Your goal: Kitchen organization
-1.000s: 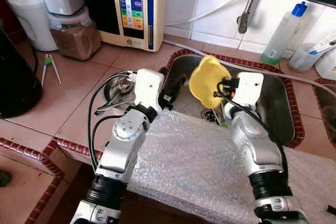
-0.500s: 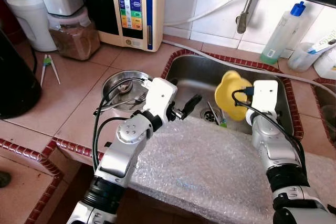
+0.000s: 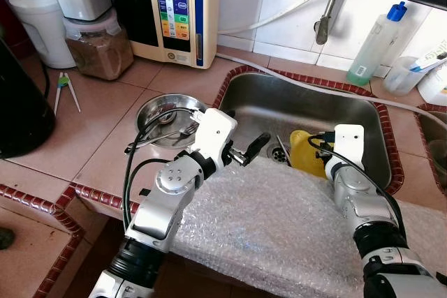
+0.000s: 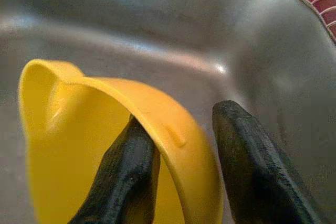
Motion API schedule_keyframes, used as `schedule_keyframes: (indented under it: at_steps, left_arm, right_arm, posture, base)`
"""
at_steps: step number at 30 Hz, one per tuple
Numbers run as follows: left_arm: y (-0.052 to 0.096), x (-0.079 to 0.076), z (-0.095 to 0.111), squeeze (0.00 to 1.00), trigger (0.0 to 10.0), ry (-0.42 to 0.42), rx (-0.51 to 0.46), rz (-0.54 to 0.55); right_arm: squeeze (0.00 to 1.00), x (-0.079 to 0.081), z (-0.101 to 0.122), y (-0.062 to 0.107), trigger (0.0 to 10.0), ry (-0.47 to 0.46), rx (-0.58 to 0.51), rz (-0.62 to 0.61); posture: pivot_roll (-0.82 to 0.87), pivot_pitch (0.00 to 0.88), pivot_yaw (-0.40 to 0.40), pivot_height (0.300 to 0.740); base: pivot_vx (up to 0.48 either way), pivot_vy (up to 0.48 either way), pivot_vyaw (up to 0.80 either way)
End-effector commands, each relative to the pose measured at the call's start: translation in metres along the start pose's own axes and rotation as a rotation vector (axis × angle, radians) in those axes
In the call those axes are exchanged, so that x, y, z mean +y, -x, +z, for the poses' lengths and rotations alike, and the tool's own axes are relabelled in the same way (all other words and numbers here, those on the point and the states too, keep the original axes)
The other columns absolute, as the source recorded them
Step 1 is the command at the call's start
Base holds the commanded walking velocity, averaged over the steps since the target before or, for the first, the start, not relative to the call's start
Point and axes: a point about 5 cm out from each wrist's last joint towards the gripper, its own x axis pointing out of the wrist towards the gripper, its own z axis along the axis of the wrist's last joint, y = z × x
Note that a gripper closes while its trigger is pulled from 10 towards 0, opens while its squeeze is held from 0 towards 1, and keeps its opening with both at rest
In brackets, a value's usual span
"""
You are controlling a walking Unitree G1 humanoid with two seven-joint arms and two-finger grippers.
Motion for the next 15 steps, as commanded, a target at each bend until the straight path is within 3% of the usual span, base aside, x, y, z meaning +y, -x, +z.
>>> schedule_keyframes:
  at_steps: [1,8,15]
  left_arm:
    - [-0.001,-0.005,0.004,1.0,10.0,-0.017,-0.005,-0.026]
    - [0.0,-0.005,0.003,1.0,10.0,-0.014,-0.002,-0.019]
    - [-0.001,-0.006,0.002,1.0,10.0,-0.014,0.0,-0.025]
  right_arm:
    - [1.0,-0.013,0.0,-0.001,10.0,0.016,-0.001,-0.023]
    - [1.0,-0.038,0.003,-0.002,10.0,0.081,-0.028,-0.049]
    - [1.0,-0.045,0.005,-0.003,10.0,0.129,-0.025,-0.003]
  posture:
    - [0.01,0.092,-0.046,0.74]
    - [0.0,0.095,-0.047,0.74]
    - [-0.01,0.089,-0.04,0.74]
  base:
    - [0.0,0.0,0.0]
    - [0.0,0.0,0.0]
    - [0.0,0.0,0.0]
